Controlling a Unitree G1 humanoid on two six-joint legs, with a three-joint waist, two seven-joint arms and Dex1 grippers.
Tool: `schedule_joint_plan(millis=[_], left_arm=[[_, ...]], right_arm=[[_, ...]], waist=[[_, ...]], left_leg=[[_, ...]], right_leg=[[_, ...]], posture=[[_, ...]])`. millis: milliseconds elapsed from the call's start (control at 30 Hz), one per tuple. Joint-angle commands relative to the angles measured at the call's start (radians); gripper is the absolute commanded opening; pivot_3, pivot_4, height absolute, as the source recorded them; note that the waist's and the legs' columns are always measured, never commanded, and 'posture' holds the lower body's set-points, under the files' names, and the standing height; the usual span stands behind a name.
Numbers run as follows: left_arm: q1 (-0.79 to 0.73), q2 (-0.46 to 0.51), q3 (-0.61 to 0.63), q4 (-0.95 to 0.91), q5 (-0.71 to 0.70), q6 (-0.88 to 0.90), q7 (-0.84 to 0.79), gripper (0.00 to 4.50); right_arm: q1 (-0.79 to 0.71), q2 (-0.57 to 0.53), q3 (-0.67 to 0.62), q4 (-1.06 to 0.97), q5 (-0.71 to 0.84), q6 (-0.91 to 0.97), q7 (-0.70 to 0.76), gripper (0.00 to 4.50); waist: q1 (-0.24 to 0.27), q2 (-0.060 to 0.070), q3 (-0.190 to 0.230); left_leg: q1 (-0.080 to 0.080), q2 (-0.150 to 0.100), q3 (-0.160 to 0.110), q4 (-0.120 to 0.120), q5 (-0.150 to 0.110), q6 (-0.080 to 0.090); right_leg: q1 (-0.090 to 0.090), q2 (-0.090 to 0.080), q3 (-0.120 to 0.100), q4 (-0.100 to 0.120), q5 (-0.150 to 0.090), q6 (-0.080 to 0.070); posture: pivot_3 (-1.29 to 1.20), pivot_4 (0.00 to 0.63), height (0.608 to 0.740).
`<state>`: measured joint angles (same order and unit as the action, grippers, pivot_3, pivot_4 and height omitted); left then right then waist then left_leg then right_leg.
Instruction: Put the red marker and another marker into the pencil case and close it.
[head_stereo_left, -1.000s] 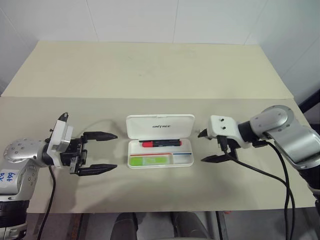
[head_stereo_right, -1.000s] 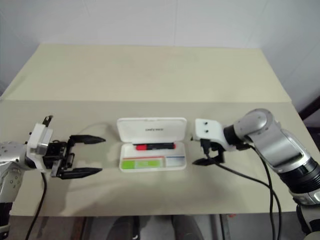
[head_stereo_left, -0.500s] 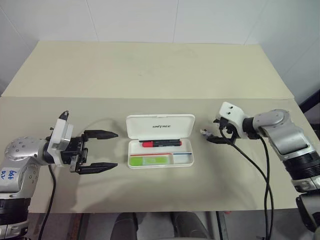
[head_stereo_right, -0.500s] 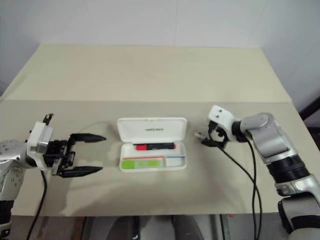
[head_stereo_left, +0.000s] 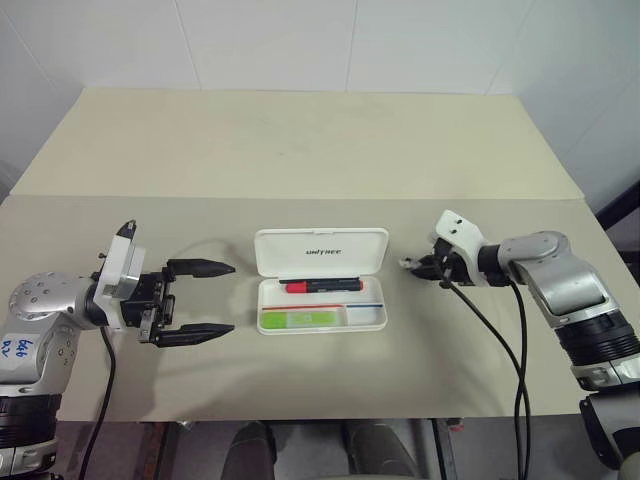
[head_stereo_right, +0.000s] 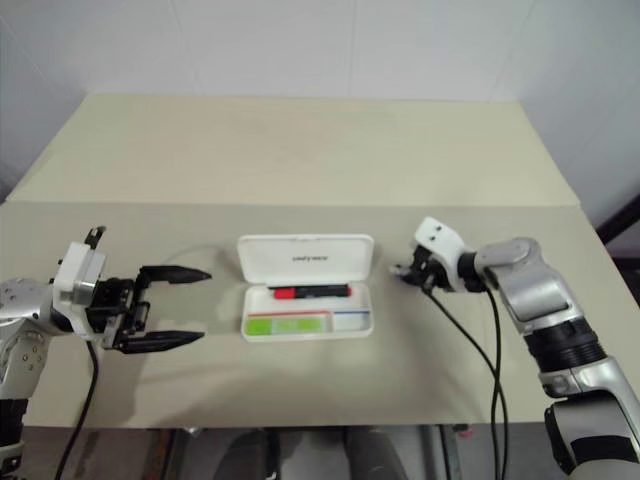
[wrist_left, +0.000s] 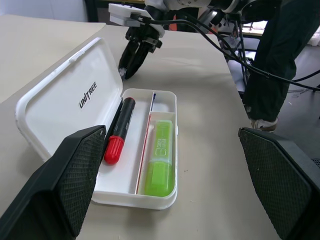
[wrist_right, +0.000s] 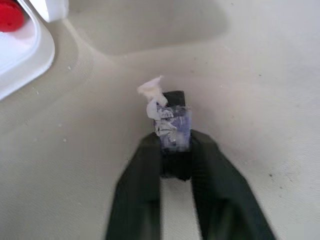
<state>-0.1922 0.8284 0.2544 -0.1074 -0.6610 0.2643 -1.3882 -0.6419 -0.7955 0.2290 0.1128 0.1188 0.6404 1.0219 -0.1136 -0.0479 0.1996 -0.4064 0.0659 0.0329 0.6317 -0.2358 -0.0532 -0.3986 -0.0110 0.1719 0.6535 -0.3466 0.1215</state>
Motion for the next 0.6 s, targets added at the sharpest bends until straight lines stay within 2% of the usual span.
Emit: schedule_joint_plan(millis=[33,100,333,600], left_arm=[[-0.012,0.003,0.002,-0.017,0.000,-0.009,0.005,4.50],[-0.018,0.002,-0.002,-0.014,0.001,-0.009,0.004,4.50],[-0.050,0.004,-0.016,0.020,0.006,-0.015,-0.011,4.50],[-0.070,0.004,-0.028,0.047,0.010,-0.028,-0.024,4.50]], right_arm=[[-0.016,-0.038,-0.058,-0.049,-0.004,-0.071,0.006,0.34],[-0.022,-0.051,-0.064,-0.067,0.001,-0.094,0.018,0.34],[-0.083,-0.044,-0.111,-0.154,0.022,-0.166,0.017,0.34],[-0.167,-0.011,-0.136,-0.251,0.071,-0.165,0.016,0.34]], waist=[[0.001,0.000,0.000],[0.001,0.000,0.000],[-0.001,0.001,0.000],[0.001,0.001,0.000]], left_leg=[[0.000,0.000,0.000,-0.001,0.000,0.000],[0.000,0.000,0.000,-0.002,0.000,-0.001],[0.000,0.001,0.000,-0.004,-0.002,-0.002],[0.000,0.001,0.000,-0.004,-0.002,-0.002]], right_leg=[[0.000,0.000,0.000,0.000,0.001,0.001],[-0.001,0.000,-0.001,0.000,0.005,0.010],[-0.002,0.001,-0.001,0.000,0.003,0.010],[-0.002,0.000,-0.001,0.000,0.003,0.010]], posture=[[0.00,0.150,0.740],[0.00,0.150,0.740],[0.00,0.150,0.740],[0.00,0.150,0.740]])
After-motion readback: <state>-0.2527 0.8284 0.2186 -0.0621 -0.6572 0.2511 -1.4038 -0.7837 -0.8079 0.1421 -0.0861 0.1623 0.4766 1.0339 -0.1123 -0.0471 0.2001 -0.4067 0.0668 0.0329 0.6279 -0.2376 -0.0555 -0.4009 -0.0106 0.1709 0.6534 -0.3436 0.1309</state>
